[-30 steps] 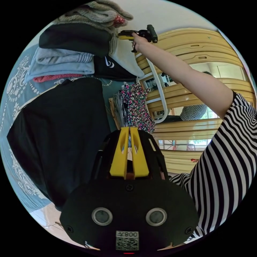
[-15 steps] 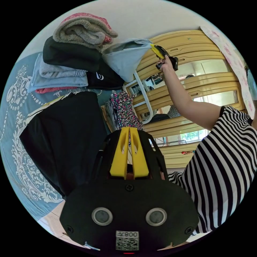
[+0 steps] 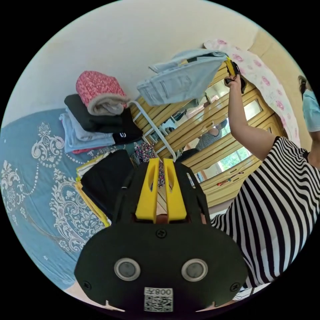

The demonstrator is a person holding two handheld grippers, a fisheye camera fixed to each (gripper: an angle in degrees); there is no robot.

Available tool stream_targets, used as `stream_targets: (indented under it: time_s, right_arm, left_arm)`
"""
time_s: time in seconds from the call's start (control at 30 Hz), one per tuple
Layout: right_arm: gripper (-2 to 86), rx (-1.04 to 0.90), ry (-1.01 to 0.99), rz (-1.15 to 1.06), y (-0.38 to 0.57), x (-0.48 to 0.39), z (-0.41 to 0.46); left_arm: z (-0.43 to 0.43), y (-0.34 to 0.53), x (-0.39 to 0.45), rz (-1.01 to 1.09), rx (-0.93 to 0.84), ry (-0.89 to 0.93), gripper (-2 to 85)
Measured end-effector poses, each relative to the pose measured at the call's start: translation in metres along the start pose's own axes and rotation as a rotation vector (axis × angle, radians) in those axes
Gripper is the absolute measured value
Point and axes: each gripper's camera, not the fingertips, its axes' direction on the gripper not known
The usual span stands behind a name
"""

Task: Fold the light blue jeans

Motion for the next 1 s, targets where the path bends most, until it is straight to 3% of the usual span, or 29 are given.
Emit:
stream_targets:
  time_s: [0.23, 0.4, 0.47, 0.73, 0.87, 1.0]
  right_arm:
    - [1.1, -0.103, -0.228, -0.028, 0.085, -0.120, 0.028]
    - [1.0, -0.179, -0.446, -0.011, 0.166, -0.165, 0.056]
    - [1.0, -0.230, -0.536, 0.014, 0.206, -0.179, 0.075]
    - [1.1, -0.365, -0.780, 0.041, 0.302, -0.210, 0.144]
    - [1.1, -0.433, -0.809, -0.014, 0.333, -0.233, 0.171]
    - [1.1, -0.450, -0.820, -0.066, 0.349, -0.247, 0.185]
  left_arm:
    - [-0.077, -0.042, 0.117, 0.176, 0.264, -0.083, 7.3]
    - [-0.078, -0.060, 0.188, 0.239, 0.223, -0.163, 6.9]
    - [-0.073, -0.057, 0.223, 0.273, 0.182, -0.078, 5.2]
    - [-0.056, -0.029, 0.325, 0.102, 0.259, -0.143, 2.3]
    - [-0.032, -0.032, 0.391, 0.064, 0.336, -0.208, 8.9]
    - [0.006, -0.054, 0.443, 0.032, 0.298, -0.253, 13.0]
